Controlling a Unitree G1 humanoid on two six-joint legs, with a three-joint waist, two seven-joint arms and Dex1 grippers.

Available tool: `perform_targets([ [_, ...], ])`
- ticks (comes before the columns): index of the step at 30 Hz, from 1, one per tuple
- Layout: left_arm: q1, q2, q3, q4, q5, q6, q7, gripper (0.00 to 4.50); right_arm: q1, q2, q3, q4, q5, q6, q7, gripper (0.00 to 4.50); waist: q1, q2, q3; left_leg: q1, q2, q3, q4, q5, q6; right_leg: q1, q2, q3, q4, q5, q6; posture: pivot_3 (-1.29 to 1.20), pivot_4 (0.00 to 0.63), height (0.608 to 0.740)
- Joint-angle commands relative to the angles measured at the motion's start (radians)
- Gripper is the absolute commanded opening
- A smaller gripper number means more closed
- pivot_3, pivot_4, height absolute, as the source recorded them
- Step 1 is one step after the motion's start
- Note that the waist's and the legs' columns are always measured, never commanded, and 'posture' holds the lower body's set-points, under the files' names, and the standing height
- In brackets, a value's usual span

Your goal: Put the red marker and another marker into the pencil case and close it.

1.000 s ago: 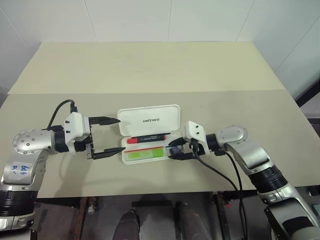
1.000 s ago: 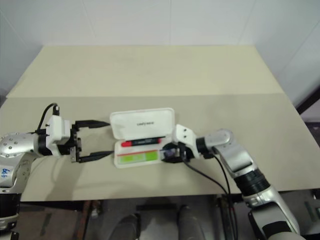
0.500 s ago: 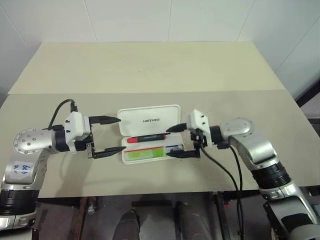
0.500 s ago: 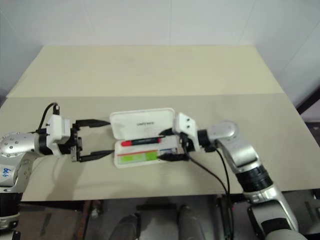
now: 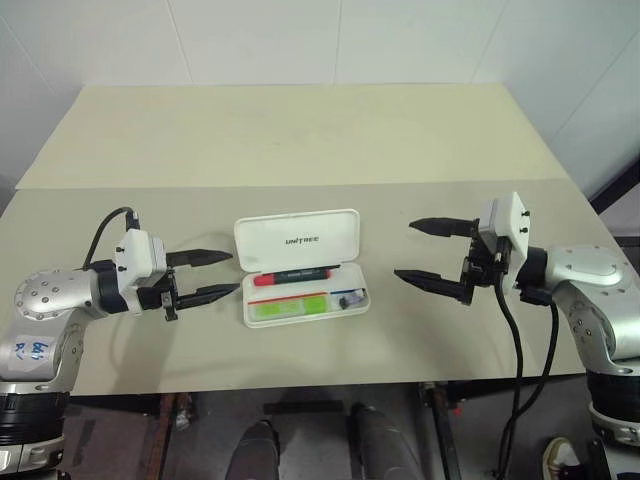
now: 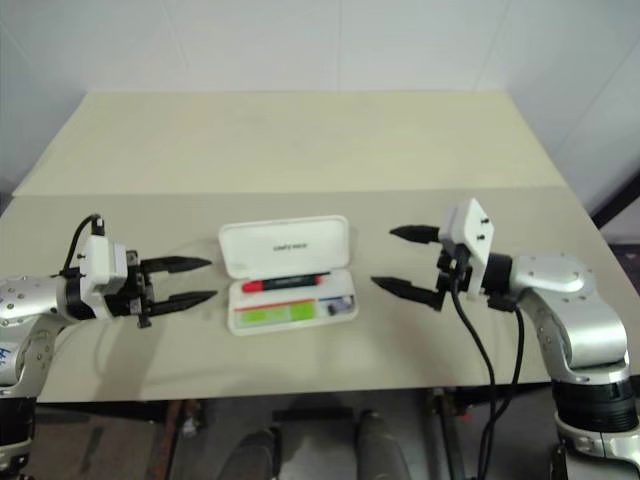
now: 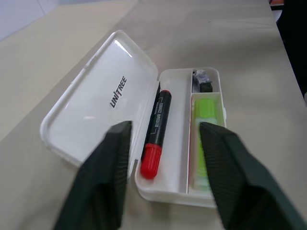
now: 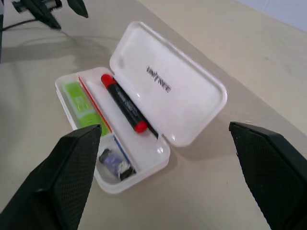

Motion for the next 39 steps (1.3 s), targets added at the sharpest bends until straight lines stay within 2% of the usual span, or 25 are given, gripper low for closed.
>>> perform_targets([
  [1,-0.013,-0.011,0.004,-0.018,-0.021,-0.007,0.002,0.83,-0.009,-0.011,-0.016,-0.043,0.008,-0.037,-0.023,4.5,0.002,0.0,0.0,0.0,0.0,0.0,0.0,0.0,0.0,0.0,0.0,0.0,0.0,0.0,0.0,0.0,0.15,0.74],
  [3,-0.018,-0.014,0.0,-0.016,-0.019,-0.007,0.001,0.15,-0.008,-0.012,-0.008,-0.042,0.004,-0.046,-0.029,4.5,0.004,0.0,0.0,0.0,0.0,0.0,0.001,0.0,0.0,0.0,0.0,0.0,0.0,0.0,0.0,0.0,0.15,0.74],
  [4,-0.02,-0.016,0.0,-0.016,-0.021,-0.006,0.0,0.03,-0.008,-0.013,-0.005,-0.041,0.002,-0.05,-0.03,4.5,0.005,0.0,0.0,0.0,0.0,0.0,0.001,0.0,0.0,0.0,0.0,0.0,0.0,0.0,0.0,0.0,0.15,0.74],
  [8,-0.036,-0.051,0.011,-0.016,-0.035,0.004,0.046,0.03,-0.009,-0.013,0.008,-0.027,-0.009,-0.065,-0.039,4.5,0.006,0.0,0.0,-0.001,0.0,0.0,0.001,0.0,0.0,0.0,0.0,0.0,0.0,0.0,0.0,0.0,0.15,0.74],
  [13,-0.157,-0.131,0.053,0.021,-0.034,0.022,0.211,0.03,-0.015,-0.012,0.02,-0.02,-0.013,-0.07,-0.05,4.5,0.012,0.0,0.0,-0.001,0.0,-0.001,0.001,0.0,0.0,0.0,0.0,0.0,0.001,0.003,0.006,0.0,0.15,0.74],
  [15,-0.222,-0.152,0.083,0.055,-0.077,0.095,0.288,0.03,-0.019,-0.01,0.026,-0.018,-0.015,-0.072,-0.054,4.5,0.013,0.0,0.0,-0.001,0.0,-0.001,0.002,0.0,0.0,0.001,0.0,0.0,0.001,0.003,0.006,0.0,0.15,0.74],
  [20,-0.298,-0.164,0.1,0.142,-0.074,0.146,0.353,0.03,-0.032,-0.003,0.044,-0.026,-0.016,-0.067,-0.075,4.5,0.004,0.0,0.0,0.0,0.0,-0.001,0.003,0.0,0.0,0.002,0.0,0.0,0.001,0.005,0.009,0.0,0.15,0.74],
  [25,-0.305,-0.155,0.035,0.209,-0.02,0.182,0.356,0.03,-0.039,0.001,0.055,-0.036,-0.01,-0.062,-0.095,4.5,0.007,0.0,0.0,0.0,0.0,-0.001,0.003,0.0,0.0,0.002,0.0,-0.001,0.001,0.006,0.011,0.0,0.15,0.74],
  [29,-0.296,-0.165,-0.008,0.219,-0.048,0.252,0.302,0.03,-0.038,0.003,0.056,-0.053,-0.004,-0.054,-0.11,4.5,0.009,0.0,0.0,-0.001,0.0,-0.001,0.003,0.0,0.0,0.002,0.0,-0.001,0.0,0.006,0.011,0.0,0.15,0.74],
  [39,-0.334,-0.185,-0.063,0.323,-0.006,0.234,0.244,0.03,-0.035,0.004,0.047,-0.079,0.003,-0.04,-0.135,4.5,0.009,0.0,0.0,-0.001,0.0,-0.001,0.003,0.0,0.0,0.002,0.0,-0.001,0.0,0.006,0.011,0.0,0.15,0.74],
])
